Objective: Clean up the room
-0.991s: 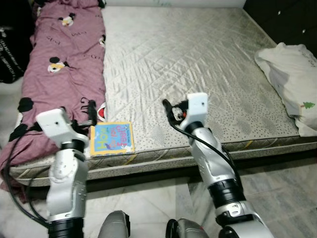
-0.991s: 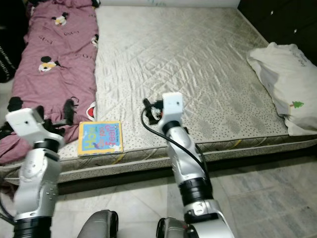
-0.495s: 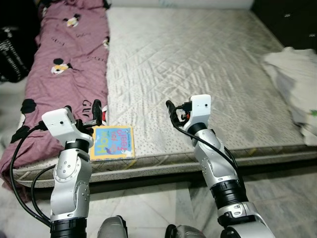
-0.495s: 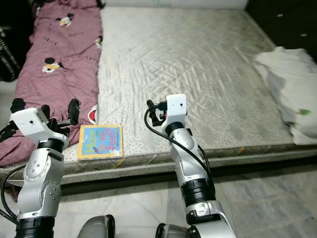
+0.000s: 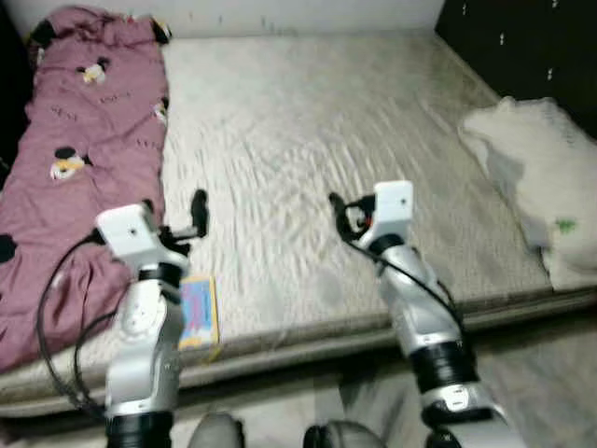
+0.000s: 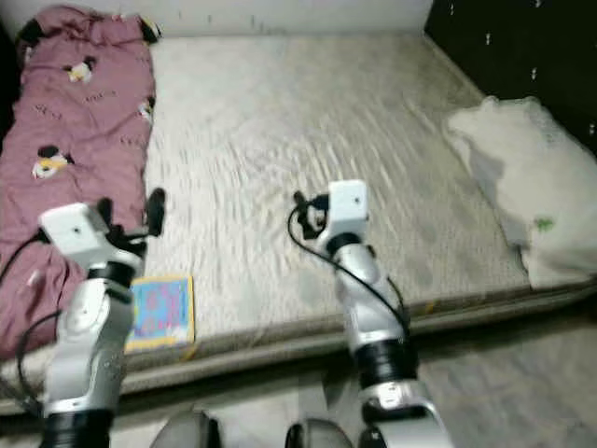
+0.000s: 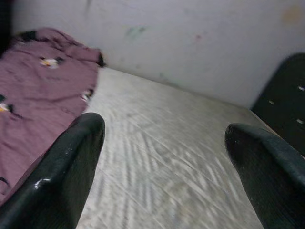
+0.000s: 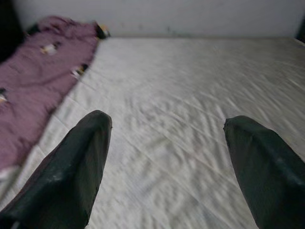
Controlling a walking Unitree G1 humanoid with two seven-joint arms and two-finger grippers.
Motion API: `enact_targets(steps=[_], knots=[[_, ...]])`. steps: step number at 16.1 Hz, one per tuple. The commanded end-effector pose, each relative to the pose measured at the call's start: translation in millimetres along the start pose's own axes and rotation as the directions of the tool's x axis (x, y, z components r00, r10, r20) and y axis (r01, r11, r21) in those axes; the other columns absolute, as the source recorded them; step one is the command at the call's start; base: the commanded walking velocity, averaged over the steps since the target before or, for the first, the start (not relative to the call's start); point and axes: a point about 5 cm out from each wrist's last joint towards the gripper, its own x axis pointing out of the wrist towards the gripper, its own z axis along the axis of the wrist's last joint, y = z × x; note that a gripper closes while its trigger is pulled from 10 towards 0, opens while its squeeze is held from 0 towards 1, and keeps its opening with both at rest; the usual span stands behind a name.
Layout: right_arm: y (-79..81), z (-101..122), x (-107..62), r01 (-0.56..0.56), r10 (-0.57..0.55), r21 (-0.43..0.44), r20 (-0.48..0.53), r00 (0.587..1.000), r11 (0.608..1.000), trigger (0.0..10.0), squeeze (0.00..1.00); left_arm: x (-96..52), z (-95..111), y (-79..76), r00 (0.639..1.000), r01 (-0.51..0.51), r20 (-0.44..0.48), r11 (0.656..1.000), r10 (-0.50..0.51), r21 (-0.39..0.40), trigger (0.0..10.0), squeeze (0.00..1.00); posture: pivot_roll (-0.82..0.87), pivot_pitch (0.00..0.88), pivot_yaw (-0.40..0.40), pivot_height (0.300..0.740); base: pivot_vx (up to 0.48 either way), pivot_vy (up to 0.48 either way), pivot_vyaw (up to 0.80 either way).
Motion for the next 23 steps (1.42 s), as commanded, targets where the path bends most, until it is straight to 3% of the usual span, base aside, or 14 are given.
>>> enact_targets(steps=[1, 18, 23], knots=[[5.2, 1, 1.1, -0.015, 0.015, 0.003, -0.001, 1.0, 1.0, 10.0, 0.0, -1.9, -2, 6.0, 0.999, -0.039, -0.013, 0.999, 0.039, 0.008, 10.0, 0.0, 0.08, 0.137, -0.049, 0.74, 0.0, 0.0, 0.0], [0.8, 0, 1.4, -0.011, 0.011, 0.008, -0.014, 1.0, 1.0, 10.0, 0.0, -1.1, -5, 8.5, 0.997, -0.065, -0.039, 0.998, 0.066, 0.015, 10.0, 0.0, 0.07, 0.147, -0.058, 0.74, 0.0, 0.442, -0.07], [1.4, 1, 5.0, -0.007, 0.007, -0.007, -0.004, 1.0, 1.0, 10.0, 0.0, -0.6, -5, 15.8, 0.995, -0.087, -0.04, 0.995, 0.088, 0.04, 10.0, 0.0, 0.09, 0.129, -0.055, 0.74, 0.0, 0.48, 0.0]])
